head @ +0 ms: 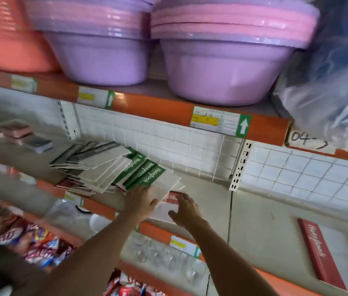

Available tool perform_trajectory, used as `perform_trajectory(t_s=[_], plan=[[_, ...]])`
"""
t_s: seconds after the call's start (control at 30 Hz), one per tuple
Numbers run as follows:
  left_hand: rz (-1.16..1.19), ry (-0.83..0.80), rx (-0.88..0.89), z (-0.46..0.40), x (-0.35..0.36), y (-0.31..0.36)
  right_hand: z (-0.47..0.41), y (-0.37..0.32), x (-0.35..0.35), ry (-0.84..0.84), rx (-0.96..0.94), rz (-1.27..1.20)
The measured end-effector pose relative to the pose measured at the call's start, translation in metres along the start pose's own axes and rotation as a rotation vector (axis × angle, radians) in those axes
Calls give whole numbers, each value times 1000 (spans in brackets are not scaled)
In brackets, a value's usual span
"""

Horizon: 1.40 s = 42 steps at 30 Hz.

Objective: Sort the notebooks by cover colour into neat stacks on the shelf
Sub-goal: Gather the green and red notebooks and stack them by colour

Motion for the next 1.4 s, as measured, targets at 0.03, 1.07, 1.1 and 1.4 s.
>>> perform_trajectory(t_s=[0.03, 1.07, 1.1, 1.4], plan=[[-27, -11, -4, -2, 0, -15, -6, -13, 9, 0, -22, 0], [31, 117, -214, -4, 49, -6, 27, 42, 19, 367, 529, 486], [75, 98, -236, -5, 49, -8, 28, 40, 17, 357, 551, 511], [357, 151, -293, -5, 45, -16, 33, 45, 5, 400, 820, 352]])
Point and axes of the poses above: each hand's wrist, its own z-axis away from the middle knuckle, its own x-axis out of the palm, y = z × x, the point moved 2 cm from there along -z, towards the middle knuckle, and after that the axes turned 12 degrees about y, right-handed, at the moved point
